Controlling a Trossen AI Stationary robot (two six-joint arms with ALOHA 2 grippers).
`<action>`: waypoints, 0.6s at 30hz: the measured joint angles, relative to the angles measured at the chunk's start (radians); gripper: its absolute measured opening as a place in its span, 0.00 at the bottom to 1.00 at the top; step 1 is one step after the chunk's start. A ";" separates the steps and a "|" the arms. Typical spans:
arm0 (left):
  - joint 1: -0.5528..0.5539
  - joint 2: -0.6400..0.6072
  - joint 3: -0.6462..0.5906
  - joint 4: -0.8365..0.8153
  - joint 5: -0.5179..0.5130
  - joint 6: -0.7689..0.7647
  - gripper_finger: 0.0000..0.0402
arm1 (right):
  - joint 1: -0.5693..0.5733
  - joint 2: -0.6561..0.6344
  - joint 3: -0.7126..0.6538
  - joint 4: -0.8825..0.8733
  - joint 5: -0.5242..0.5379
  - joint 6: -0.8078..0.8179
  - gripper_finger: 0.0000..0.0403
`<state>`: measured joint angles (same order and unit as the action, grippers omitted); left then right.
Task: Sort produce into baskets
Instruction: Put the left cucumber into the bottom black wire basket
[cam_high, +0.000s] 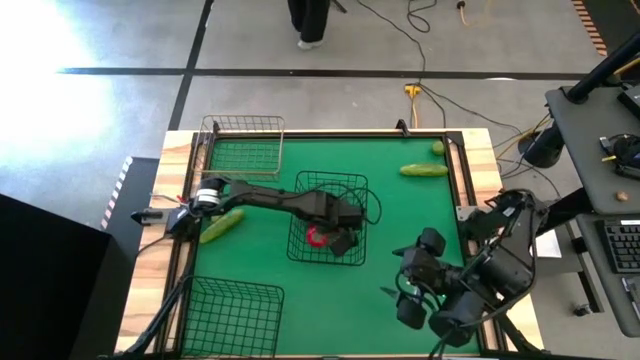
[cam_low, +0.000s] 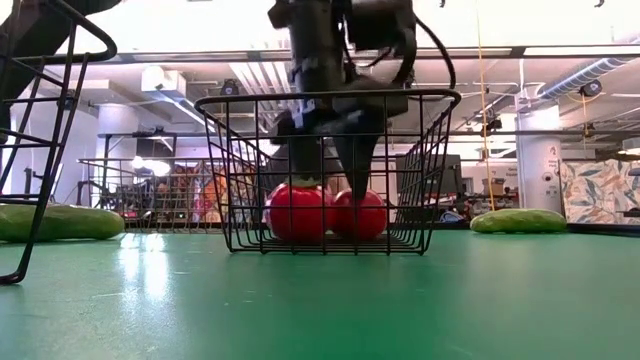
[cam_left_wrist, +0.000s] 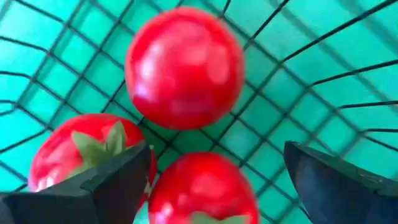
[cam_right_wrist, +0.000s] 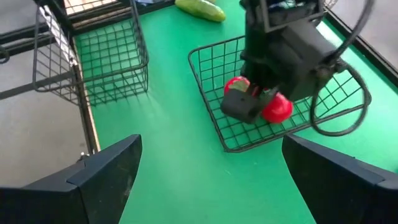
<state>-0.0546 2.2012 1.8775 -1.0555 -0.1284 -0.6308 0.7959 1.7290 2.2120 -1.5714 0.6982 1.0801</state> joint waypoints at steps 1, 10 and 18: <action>-0.002 0.000 0.022 -0.023 0.000 0.005 0.87 | 0.000 0.000 0.000 0.001 0.000 -0.009 0.95; -0.067 -0.063 0.278 -0.293 -0.162 0.099 0.86 | -0.019 -0.020 -0.001 0.000 0.067 -0.192 0.95; -0.195 -0.203 0.264 -0.511 -0.325 0.163 0.85 | -0.057 -0.024 -0.002 0.000 0.114 -0.273 0.95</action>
<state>-0.2497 1.9977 2.1411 -1.5661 -0.4536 -0.4675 0.7388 1.7054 2.2101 -1.5709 0.8120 0.8066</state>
